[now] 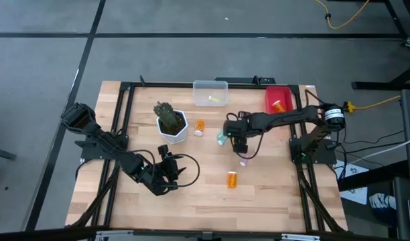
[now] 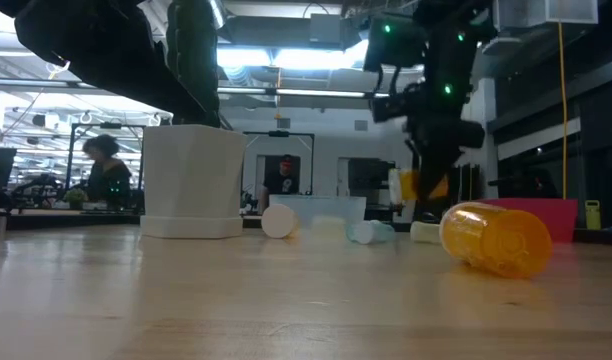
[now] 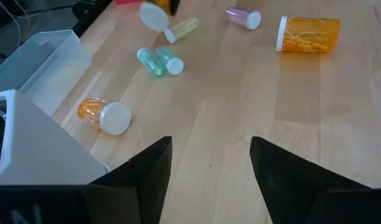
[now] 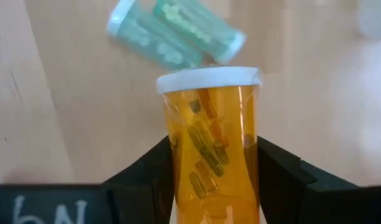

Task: Pick and place medicine bottles into bin by pill shape (circle, oval)
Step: Put the large orange pill bottle into the red bin

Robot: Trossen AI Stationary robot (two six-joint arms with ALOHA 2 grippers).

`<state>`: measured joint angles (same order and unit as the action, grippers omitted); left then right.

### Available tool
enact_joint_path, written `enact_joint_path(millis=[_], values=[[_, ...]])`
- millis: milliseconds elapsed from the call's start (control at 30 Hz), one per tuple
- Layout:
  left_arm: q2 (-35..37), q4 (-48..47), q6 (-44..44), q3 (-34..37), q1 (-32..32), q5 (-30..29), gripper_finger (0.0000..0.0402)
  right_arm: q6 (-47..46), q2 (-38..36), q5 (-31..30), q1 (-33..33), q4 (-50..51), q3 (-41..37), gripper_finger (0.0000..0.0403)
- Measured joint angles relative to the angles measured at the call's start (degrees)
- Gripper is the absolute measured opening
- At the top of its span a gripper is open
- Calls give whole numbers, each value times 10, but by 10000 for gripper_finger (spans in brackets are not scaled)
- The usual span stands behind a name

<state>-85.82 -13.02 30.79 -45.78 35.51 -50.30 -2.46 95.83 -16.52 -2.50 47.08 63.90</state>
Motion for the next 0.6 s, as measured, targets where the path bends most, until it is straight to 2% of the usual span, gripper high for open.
enact_joint_path(millis=[367,600], values=[[0,0,-10,0,0,0,211,-2,0,-69,0,216,111,173],[0,1,-9,0,0,0,211,-32,-40,-128,-3,283,101,173]])
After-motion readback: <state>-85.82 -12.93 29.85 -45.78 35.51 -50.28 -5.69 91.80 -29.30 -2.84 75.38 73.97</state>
